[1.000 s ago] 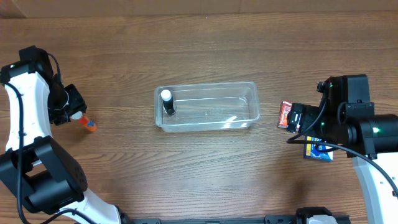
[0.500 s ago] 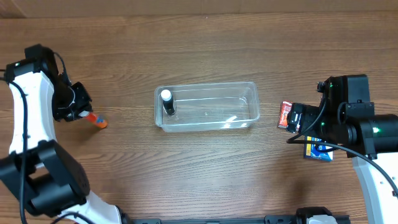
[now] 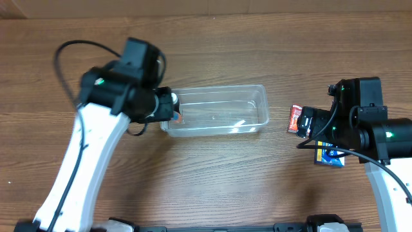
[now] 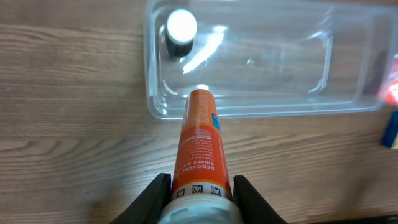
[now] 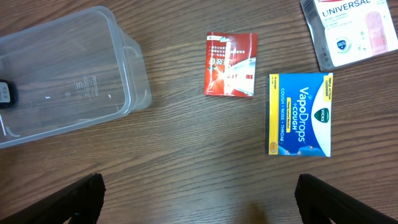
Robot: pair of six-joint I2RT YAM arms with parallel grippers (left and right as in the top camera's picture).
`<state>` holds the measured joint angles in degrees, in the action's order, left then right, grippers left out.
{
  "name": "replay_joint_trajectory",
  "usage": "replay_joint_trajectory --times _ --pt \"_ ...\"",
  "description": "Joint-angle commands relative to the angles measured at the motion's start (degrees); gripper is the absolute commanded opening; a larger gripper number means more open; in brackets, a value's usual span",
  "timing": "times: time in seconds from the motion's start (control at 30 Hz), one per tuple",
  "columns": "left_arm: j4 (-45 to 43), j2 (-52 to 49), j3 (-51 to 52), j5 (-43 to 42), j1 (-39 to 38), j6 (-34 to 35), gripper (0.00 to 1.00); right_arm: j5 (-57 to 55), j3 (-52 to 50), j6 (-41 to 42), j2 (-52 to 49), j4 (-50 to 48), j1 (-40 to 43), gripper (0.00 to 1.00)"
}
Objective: Pack container
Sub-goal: 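Place orange tube upright beside the black bottle, release, lift away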
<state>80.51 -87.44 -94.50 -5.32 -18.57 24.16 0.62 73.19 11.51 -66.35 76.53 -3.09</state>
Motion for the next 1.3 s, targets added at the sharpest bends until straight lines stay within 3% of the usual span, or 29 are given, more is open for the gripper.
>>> replay_joint_trajectory --times 0.0,0.43,0.73,0.8,0.93,1.17,1.2,1.27 --pt "0.1 -6.2 -1.0 4.4 -1.1 1.6 0.04 -0.5 1.1 -0.4 0.0 0.1 -0.2 1.00" --pt "-5.7 -20.7 -0.9 7.2 -1.0 1.1 0.04 -0.5 1.0 -0.4 0.0 0.1 -0.2 1.00" --pt "-7.0 -21.3 -0.4 7.2 -1.0 1.2 0.05 -0.5 1.1 -0.4 0.0 0.1 -0.2 1.00" --pt "-6.6 -21.3 -0.4 7.0 -1.0 1.2 0.54 -0.5 1.1 -0.4 0.0 0.1 -0.2 1.00" --pt "-5.6 -21.3 -0.4 6.9 -1.0 1.1 0.63 -0.5 1.0 -0.4 0.0 0.1 -0.2 1.00" --pt "-2.3 -16.8 -6.6 9.6 -0.8 -0.4 0.64 -0.5 1.0 -0.4 0.0 0.1 -0.2 1.00" --pt "-1.7 -15.1 -8.1 10.2 -0.7 -0.4 0.67 -0.5 1.0 -0.4 0.0 0.1 -0.2 1.00" --pt "-1.7 -10.3 -9.8 10.3 0.3 -2.4 0.85 -0.6 1.1 -0.4 0.1 0.3 -0.2 1.00"
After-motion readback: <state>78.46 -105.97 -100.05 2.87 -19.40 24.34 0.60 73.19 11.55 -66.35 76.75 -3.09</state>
